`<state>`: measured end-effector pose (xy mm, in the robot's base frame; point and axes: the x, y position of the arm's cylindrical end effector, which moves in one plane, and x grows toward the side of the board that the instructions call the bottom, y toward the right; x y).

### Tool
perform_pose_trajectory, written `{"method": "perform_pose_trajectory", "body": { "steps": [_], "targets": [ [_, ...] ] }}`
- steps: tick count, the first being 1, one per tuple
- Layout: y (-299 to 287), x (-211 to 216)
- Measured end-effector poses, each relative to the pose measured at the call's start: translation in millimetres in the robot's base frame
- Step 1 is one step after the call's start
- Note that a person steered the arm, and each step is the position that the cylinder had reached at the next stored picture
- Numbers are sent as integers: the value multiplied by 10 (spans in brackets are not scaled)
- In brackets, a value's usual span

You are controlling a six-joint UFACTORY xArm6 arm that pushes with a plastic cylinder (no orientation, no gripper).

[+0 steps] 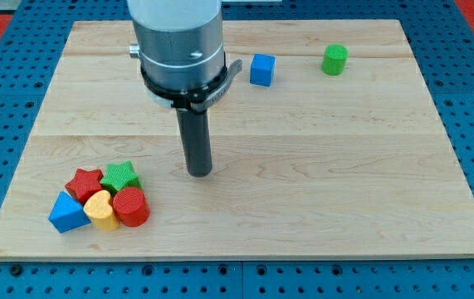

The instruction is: Separate red circle from green star

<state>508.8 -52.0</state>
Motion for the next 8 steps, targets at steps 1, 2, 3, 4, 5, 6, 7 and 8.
{"method": "perform_pose_trajectory", "body": {
  "steps": [1, 2, 3, 4, 5, 6, 7, 8],
  "targets": [
    [0, 204],
    [0, 440],
    [-48, 784],
    [-420, 1047],
    [-850, 978],
    [-869, 804],
    [-855, 657],
    [-836, 505]
  ]
}}
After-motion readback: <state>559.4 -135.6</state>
